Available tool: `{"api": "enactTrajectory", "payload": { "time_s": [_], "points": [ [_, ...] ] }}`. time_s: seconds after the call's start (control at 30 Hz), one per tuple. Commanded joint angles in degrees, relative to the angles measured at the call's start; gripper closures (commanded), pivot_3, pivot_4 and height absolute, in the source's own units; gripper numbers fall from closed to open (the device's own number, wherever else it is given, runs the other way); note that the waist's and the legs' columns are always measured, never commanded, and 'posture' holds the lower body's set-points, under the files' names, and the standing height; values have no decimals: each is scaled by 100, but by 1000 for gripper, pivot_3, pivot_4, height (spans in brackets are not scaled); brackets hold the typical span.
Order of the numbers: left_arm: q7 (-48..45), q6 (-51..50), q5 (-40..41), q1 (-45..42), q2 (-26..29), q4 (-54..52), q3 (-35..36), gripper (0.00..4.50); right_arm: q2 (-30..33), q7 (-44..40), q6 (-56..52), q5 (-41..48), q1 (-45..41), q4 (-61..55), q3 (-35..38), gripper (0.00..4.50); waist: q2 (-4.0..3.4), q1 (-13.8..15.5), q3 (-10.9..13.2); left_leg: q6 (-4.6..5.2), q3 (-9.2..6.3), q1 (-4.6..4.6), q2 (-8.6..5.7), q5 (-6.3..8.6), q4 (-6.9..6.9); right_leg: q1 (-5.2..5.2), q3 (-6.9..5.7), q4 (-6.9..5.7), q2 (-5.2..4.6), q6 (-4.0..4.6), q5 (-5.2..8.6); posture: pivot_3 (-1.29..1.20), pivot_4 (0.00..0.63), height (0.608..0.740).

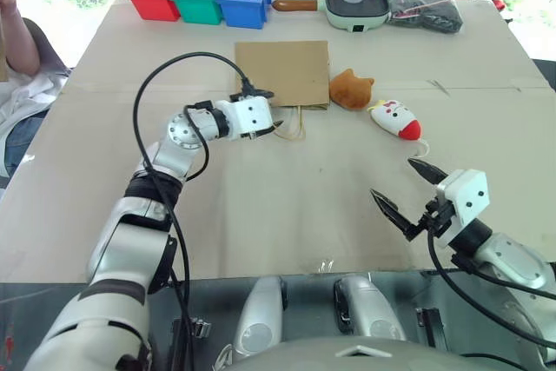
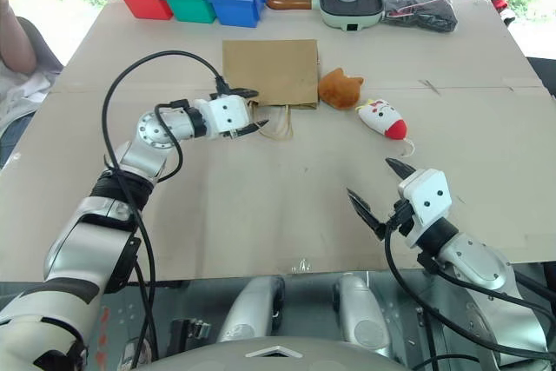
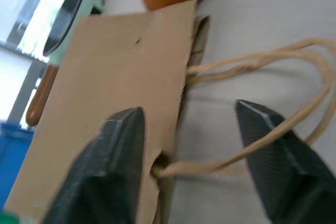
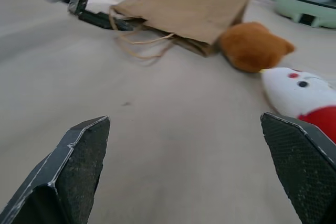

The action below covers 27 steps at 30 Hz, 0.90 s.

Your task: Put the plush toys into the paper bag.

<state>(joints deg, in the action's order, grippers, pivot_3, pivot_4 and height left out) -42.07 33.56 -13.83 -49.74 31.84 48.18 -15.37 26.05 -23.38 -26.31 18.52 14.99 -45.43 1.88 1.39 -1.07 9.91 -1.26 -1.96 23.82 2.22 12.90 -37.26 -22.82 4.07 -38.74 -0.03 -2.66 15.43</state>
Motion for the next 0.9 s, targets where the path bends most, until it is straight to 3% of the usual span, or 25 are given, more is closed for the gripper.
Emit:
{"api": "enactTrajectory", "payload": {
  "time_s": [0.03,0.1,0.13,0.3,0.43,0.63,0.9],
  "points": [
    [-770,-219,777,-278,-240,471,405,3132,-163,205,-234,132,164,-304,-24,787,0,13,0,0,0,1,0,0,0,-1,-1,-3,0,0,0,0,150,740],
    [-1680,-1031,1690,-224,-470,266,812,4170,-165,187,-241,84,151,-316,-107,1818,0,8,0,0,0,4,0,0,-3,-1,-2,-4,-1,0,0,0,150,740],
    [-1961,-1578,2090,-207,-552,72,1023,4436,-212,266,-267,23,69,-278,-144,2245,1,8,1,0,1,4,0,0,-4,-1,-1,-4,-2,0,0,0,150,740],
    [-3010,-5171,4135,496,-286,-2603,1457,4500,-352,261,-420,-237,-922,329,-825,4491,2,-125,4,0,-5,1,3,0,-7,-1,-3,-14,0,1,1,0,150,740],
    [-2592,-6504,4843,953,-72,-4172,1692,4500,-646,92,-430,-533,-2256,1539,-1469,4491,-2,-184,5,-1,-5,-10,10,0,-5,-1,1,-15,6,3,0,0,150,740],
    [-1670,-7757,5753,1304,-114,-5668,2108,4500,-1259,-236,155,-1009,-3921,3789,-2060,4491,-4,-95,8,-1,-18,2,4,-1,-7,-1,-12,-15,-1,4,0,0,150,740],
    [-771,-8475,6602,1425,-256,-6376,2535,4500,-2346,-317,1262,-1287,-4950,6270,-2107,4491,-4,-117,8,-2,-19,1,1,-1,-6,-1,-13,-17,-5,4,-2,0,150,740]
  ]
}}
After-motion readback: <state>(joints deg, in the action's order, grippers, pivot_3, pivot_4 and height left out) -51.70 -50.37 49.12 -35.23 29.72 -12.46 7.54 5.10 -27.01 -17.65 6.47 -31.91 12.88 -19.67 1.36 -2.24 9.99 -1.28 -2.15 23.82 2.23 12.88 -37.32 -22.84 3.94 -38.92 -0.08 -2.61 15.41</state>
